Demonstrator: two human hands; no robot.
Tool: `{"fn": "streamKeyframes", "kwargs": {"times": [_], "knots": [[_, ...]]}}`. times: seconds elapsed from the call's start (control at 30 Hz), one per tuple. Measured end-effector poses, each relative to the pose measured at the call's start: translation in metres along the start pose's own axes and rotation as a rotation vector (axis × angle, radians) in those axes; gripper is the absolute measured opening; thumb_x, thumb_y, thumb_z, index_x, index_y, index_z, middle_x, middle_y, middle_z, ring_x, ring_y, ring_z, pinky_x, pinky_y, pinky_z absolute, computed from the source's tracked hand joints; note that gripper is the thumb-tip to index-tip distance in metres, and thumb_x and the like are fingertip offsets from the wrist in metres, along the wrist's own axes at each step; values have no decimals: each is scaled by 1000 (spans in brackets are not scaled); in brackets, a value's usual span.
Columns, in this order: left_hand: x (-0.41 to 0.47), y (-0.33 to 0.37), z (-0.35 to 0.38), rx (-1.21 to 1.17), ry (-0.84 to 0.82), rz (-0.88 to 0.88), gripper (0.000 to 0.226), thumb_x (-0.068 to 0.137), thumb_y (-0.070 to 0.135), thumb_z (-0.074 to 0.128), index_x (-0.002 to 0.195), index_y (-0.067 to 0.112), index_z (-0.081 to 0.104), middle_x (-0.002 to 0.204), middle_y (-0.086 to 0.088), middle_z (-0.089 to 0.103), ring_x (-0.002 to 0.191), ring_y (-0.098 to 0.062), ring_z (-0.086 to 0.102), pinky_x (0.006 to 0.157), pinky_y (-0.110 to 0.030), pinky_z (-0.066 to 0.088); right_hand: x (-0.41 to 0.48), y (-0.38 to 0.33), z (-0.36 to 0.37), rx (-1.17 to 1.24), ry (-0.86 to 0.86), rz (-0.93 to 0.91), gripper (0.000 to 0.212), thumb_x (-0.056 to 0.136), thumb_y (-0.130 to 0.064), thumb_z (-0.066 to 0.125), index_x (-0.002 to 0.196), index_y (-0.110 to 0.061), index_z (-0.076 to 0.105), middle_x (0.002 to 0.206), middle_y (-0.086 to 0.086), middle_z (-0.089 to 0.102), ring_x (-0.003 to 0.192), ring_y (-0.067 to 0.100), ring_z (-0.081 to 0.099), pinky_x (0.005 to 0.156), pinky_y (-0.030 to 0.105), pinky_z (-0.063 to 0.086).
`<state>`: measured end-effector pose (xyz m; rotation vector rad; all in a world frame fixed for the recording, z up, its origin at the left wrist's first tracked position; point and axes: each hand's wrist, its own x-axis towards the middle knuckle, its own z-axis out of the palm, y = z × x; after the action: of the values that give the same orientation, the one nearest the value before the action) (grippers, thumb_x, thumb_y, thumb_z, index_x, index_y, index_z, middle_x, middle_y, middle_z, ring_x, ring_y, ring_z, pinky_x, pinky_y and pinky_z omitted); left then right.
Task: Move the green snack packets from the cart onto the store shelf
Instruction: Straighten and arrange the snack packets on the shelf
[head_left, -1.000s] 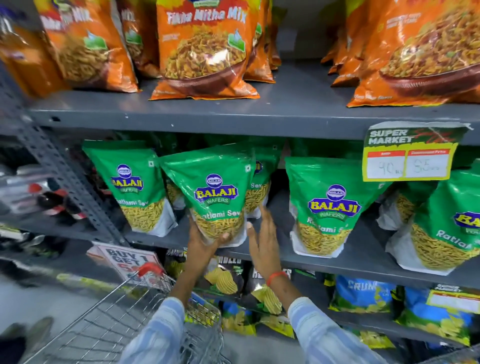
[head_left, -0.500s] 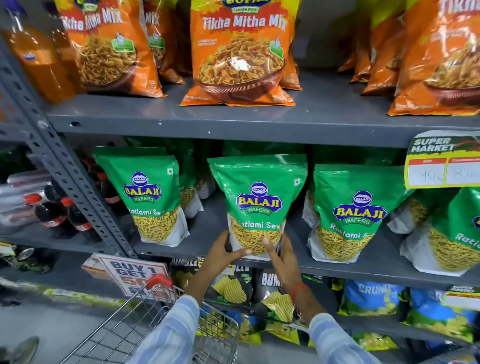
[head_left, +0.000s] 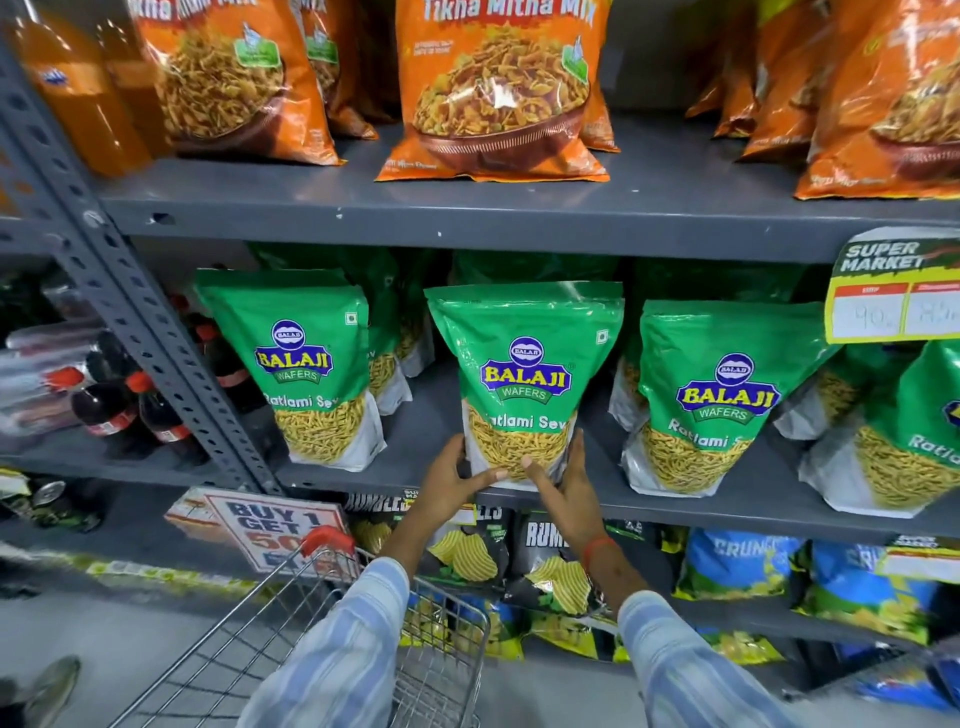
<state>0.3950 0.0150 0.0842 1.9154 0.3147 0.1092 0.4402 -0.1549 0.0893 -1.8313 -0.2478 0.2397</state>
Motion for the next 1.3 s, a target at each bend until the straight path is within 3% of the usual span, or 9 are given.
{"fn": "streamKeyframes", "kwargs": {"times": [0.2, 0.37, 0.43, 0.57, 0.83, 1.0, 1.13, 1.2, 1.3], "knots": [[-3, 2, 7, 19, 86, 9, 62, 76, 38, 74, 126, 12, 47, 120, 6, 55, 109, -9, 49, 88, -29, 43, 1, 9, 8, 13, 78, 7, 87, 89, -28, 60, 150, -18, 0, 150, 6, 37, 137, 24, 36, 103, 29, 31], [-7, 2, 7, 38, 96, 11, 76, 75, 40, 74, 137, 16, 38, 142, -4, 49, 132, -23, 44, 106, -44, 43, -3, 5, 13, 59, 121, -40, 84, 91, -22, 56, 150, -17, -3, 151, -7, 23, 144, 22, 23, 115, 35, 25], [-12, 3, 6, 19, 128, 32, 89, 75, 42, 72, 146, 20, 23, 155, 0, 31, 142, -20, 30, 114, -45, 35, -13, -5, 18, 30, 294, -142, 79, 90, -27, 52, 150, -14, 2, 159, -1, 11, 148, 17, 12, 121, 41, 19], [-29, 13, -7, 167, 404, 283, 93, 79, 59, 54, 149, 26, 3, 161, 4, 7, 148, -12, 11, 122, -41, 14, -32, -38, 34, -68, 527, -533, 62, 95, -33, 38, 148, -12, 14, 157, 6, 17, 147, 10, 12, 119, 18, 11], [-39, -2, -75, 255, 982, 187, 99, 81, 57, 52, 148, 10, -3, 159, -8, 1, 148, -19, 4, 121, -28, 4, -26, -67, 109, -111, 177, -759, 55, 96, -22, 38, 147, -20, 17, 154, 0, 26, 146, 10, 15, 121, 21, 13], [-34, -35, -108, 152, 877, -35, 98, 76, 37, 70, 148, 5, 11, 155, -20, 21, 143, -34, 21, 115, -47, 24, 2, -67, 159, -15, -143, -442, 58, 97, -33, 43, 148, -19, 18, 151, -12, 23, 142, 3, 20, 118, 21, 18], [-30, -46, -126, 14, 753, -22, 91, 77, 25, 74, 147, 11, 18, 149, -14, 37, 137, -27, 37, 111, -38, 36, 32, -69, 179, -13, -387, -142, 72, 93, -39, 51, 149, -22, 12, 158, 3, 22, 145, 20, 23, 111, 26, 22], [-30, -46, -132, -28, 741, 19, 79, 76, 25, 76, 141, 16, 31, 137, 0, 48, 126, -19, 49, 100, -25, 41, 38, -67, 183, 14, -472, -141, 67, 91, -44, 51, 147, -30, 17, 155, 1, 30, 142, 18, 31, 109, 27, 29], [-31, -46, -131, -31, 744, 22, 79, 75, 27, 76, 140, 14, 32, 137, -3, 49, 125, -20, 50, 102, -33, 44, 38, -61, 185, 85, -495, -183, 62, 92, -39, 52, 146, -32, 20, 155, -4, 31, 142, 13, 30, 116, 36, 30]]}}
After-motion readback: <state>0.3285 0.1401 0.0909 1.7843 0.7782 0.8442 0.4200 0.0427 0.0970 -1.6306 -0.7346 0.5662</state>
